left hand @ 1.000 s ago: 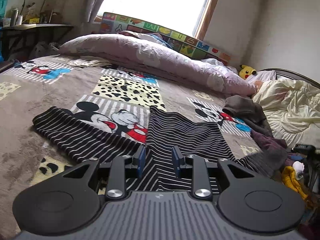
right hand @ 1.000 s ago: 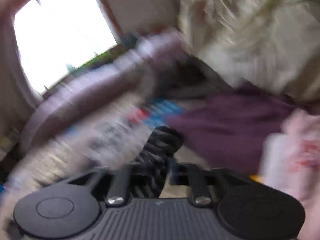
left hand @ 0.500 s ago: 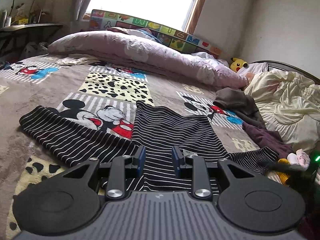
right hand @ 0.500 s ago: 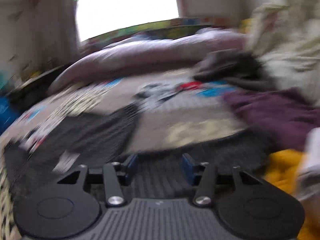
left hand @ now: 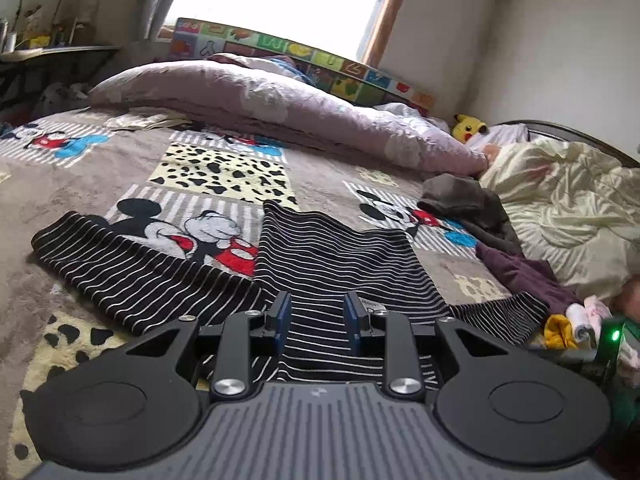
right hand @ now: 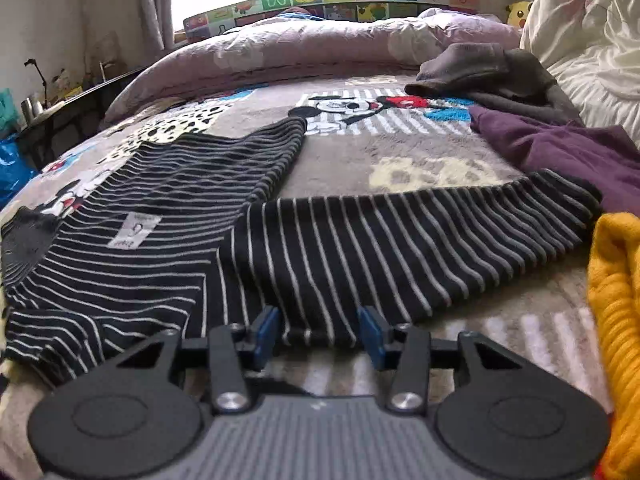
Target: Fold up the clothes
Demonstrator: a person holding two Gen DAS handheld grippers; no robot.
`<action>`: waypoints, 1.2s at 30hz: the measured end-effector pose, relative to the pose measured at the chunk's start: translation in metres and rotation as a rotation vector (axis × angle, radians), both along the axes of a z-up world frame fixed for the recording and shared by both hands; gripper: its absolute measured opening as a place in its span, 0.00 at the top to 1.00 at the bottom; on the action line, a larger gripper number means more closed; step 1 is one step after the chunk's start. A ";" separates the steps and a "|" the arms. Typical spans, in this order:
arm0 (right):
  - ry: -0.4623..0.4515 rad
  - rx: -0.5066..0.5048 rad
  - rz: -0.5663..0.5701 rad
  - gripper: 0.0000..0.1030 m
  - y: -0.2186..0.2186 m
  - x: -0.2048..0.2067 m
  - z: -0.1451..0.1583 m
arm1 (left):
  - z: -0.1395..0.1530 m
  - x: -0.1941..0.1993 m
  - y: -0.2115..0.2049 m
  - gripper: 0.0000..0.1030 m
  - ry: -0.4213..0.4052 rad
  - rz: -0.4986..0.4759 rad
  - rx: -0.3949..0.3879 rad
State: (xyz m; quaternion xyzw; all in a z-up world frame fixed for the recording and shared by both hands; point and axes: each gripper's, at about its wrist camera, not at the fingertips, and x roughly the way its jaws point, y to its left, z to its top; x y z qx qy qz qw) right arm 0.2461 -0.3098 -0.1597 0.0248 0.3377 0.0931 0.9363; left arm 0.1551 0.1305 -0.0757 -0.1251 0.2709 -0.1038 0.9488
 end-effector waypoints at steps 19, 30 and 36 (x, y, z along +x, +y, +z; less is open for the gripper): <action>-0.079 0.167 -0.352 0.60 -0.124 0.048 0.015 | -0.013 0.018 -0.011 0.74 0.045 -0.014 -0.002; 0.080 -0.020 -0.377 0.39 -0.106 0.095 -0.004 | -0.017 0.010 -0.006 0.74 0.048 0.016 -0.008; -0.066 0.069 -0.214 0.39 -0.051 0.042 0.019 | -0.042 0.026 -0.027 0.74 0.069 0.005 0.051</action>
